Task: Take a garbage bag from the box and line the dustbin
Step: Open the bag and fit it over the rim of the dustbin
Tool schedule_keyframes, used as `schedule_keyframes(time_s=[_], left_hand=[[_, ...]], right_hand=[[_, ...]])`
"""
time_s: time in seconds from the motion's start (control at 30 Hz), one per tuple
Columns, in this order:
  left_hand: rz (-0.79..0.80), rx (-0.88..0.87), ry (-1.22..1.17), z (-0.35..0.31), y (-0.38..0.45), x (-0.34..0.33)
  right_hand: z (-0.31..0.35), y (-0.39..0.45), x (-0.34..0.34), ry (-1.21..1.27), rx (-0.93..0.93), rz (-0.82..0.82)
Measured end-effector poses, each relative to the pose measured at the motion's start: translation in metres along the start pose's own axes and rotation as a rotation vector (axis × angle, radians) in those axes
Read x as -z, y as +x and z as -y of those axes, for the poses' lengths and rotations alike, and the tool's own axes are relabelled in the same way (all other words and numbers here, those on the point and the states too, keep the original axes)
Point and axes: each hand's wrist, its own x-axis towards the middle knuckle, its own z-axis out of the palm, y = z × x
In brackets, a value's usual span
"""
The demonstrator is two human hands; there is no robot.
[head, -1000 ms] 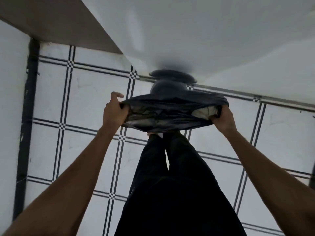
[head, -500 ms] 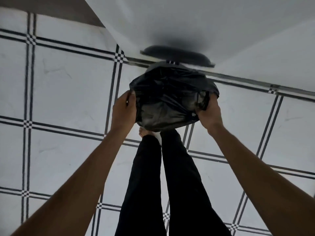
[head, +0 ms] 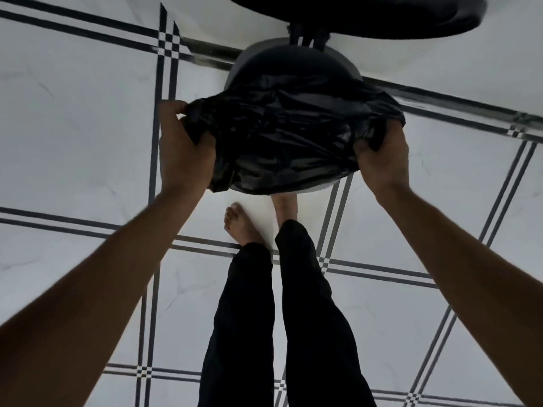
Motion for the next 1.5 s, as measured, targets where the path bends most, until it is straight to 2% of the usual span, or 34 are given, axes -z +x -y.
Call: schedule_keyframes(time_s=[0.07, 0.17, 0.27, 0.4, 0.53, 0.67, 0.73, 0.83, 0.93, 1.03, 1.07, 1.17, 1.2, 1.23, 1.27, 1.3, 1.37, 1.4, 1.43, 1.5], left_hand=[[0.007, -0.089, -0.01, -0.007, -0.001, 0.002], [0.048, -0.219, 0.264, -0.01, 0.006, 0.006], [0.156, -0.191, 0.464, 0.0, 0.019, 0.01], [0.212, -0.178, 0.519, 0.005, 0.042, 0.009], [0.341, -0.393, 0.52, 0.004, 0.064, 0.003], [0.343, -0.624, 0.665, 0.0, 0.088, -0.001], [0.367, -0.682, 0.705, -0.003, 0.103, -0.002], [0.358, -0.661, 0.738, -0.009, 0.11, -0.009], [0.337, -0.555, 0.68, -0.014, 0.125, -0.019], [0.376, -0.467, 0.637, -0.006, 0.125, -0.035], [0.336, -0.466, 0.6, -0.013, 0.132, -0.034], [0.311, -0.422, 0.474, -0.028, 0.16, -0.042], [0.282, -0.347, 0.443, -0.01, 0.159, -0.062], [0.074, -0.257, 0.485, 0.027, 0.158, -0.07], [-0.083, -0.145, 0.524, 0.094, 0.14, -0.078], [-0.145, 0.001, 0.602, 0.18, 0.107, -0.11], [-0.124, 0.358, 0.514, 0.337, 0.039, -0.181], [-0.137, 0.366, 0.504, 0.39, 0.016, -0.208], [-0.183, 0.312, 0.551, 0.413, 0.017, -0.221], [-0.207, 0.353, 0.575, 0.392, 0.037, -0.207]], right_hand=[[0.006, 0.005, 0.002, 0.009, -0.019, -0.028], [0.01, 0.014, 0.006, -0.099, -0.06, 0.038], [0.007, 0.025, 0.008, -0.18, -0.097, 0.053], [-0.001, 0.039, 0.01, -0.233, 0.011, -0.015], [-0.014, 0.056, 0.013, -0.138, 0.107, 0.097], [-0.021, 0.068, 0.026, -0.057, 0.003, 0.24], [-0.018, 0.071, 0.032, 0.002, -0.01, 0.315], [-0.015, 0.078, 0.037, -0.016, 0.082, 0.466], [-0.013, 0.087, 0.036, -0.046, 0.108, 0.53], [-0.014, 0.099, 0.03, -0.119, 0.127, 0.538], [-0.014, 0.104, 0.026, -0.117, 0.138, 0.523], [-0.003, 0.117, 0.021, -0.071, 0.165, 0.407], [0.0, 0.122, 0.019, -0.125, 0.189, 0.378], [0.001, 0.129, 0.019, -0.235, 0.2, 0.356], [0.001, 0.135, 0.018, -0.363, 0.171, 0.344], [0.0, 0.137, 0.017, -0.456, 0.119, 0.349], [-0.008, 0.137, 0.01, -0.451, 0.014, 0.394], [-0.011, 0.132, 0.007, -0.395, -0.022, 0.439], [-0.014, 0.124, 0.005, -0.325, -0.054, 0.487], [-0.018, 0.103, 0.005, -0.204, -0.095, 0.526]])
